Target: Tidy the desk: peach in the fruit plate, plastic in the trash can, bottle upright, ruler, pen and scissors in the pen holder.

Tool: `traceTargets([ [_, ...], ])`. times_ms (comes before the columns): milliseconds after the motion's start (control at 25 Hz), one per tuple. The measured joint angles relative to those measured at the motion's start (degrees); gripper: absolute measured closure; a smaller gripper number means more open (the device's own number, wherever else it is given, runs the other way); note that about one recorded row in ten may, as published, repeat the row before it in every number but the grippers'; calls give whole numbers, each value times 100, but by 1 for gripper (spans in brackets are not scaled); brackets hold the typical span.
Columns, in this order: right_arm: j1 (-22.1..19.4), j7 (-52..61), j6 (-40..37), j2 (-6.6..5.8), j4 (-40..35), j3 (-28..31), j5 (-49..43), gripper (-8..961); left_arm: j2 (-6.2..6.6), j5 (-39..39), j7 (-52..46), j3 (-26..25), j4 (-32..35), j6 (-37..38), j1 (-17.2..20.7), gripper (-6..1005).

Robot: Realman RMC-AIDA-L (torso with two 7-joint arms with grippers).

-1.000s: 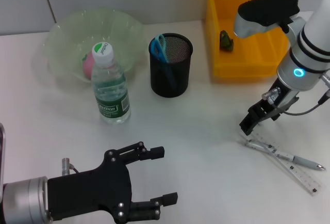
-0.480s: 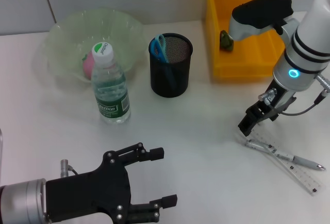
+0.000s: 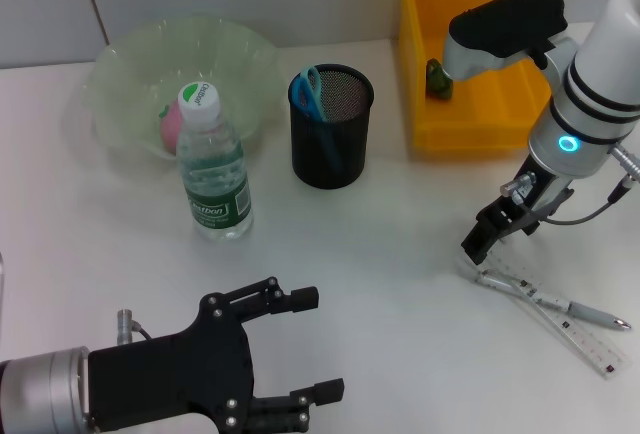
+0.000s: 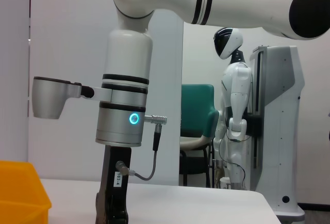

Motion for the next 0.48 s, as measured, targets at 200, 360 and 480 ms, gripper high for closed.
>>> traceTargets([
  [200,0,2,53,0,29,-8,0,162,-6,0,2,15,0,0,-1,180],
  [360,0,3,102,0,90,-9,0,162,-8,0,2,20,0,-1,0,181],
  [480,0,4,130,0,123,-10,0,163,-8,0,2,25,0,-1,-1,181],
])
